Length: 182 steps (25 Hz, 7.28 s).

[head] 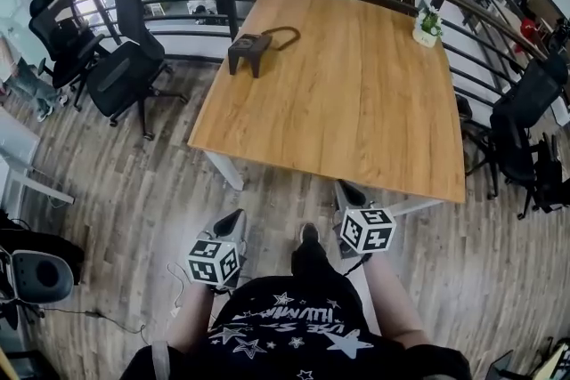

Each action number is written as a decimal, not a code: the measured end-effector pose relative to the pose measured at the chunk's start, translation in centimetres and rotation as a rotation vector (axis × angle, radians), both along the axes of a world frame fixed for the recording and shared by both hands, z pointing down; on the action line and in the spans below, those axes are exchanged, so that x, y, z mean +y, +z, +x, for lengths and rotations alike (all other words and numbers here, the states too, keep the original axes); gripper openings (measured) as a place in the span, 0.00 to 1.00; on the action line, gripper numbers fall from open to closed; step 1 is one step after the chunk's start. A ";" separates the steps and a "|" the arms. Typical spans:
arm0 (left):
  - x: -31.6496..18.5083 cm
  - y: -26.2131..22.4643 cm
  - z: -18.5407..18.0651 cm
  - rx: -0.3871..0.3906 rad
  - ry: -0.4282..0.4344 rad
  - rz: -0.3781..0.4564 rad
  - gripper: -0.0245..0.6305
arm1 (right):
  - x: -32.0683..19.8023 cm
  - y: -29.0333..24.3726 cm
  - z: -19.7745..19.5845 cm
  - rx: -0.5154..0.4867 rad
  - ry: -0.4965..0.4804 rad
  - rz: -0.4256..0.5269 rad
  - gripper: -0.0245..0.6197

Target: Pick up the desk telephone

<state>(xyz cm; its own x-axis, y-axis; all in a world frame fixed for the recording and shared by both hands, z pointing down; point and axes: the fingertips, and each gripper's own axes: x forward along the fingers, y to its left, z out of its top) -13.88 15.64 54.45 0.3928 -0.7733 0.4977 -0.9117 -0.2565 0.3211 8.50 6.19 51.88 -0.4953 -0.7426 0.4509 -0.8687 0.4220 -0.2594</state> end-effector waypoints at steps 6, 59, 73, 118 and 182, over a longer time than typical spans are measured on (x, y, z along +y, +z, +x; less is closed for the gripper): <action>-6.4 -0.1 1.2 -0.013 -0.036 -0.008 0.04 | -7.2 -0.4 1.7 -0.025 -0.010 0.002 0.04; -40.6 -2.6 -5.1 0.464 -0.357 -0.097 0.14 | -33.1 1.4 2.0 -0.054 0.033 -0.093 0.04; -49.0 -0.4 -8.4 0.820 -0.453 -0.137 0.54 | -35.5 2.5 1.1 0.003 0.090 -0.138 0.04; -56.8 5.8 -9.3 0.948 -0.620 -0.269 0.35 | -37.6 5.0 1.1 0.028 0.140 -0.233 0.04; -27.1 -2.7 6.8 1.131 -0.452 -0.100 0.32 | -21.1 2.5 9.8 -0.126 -0.152 -0.126 0.04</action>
<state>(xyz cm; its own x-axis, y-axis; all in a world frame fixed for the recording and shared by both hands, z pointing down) -7.13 -11.45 51.76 0.3484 -0.9303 0.1147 -0.1065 0.0823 0.9909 18.33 -14.91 54.38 -0.6558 -0.5965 0.4627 -0.7547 0.5031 -0.4210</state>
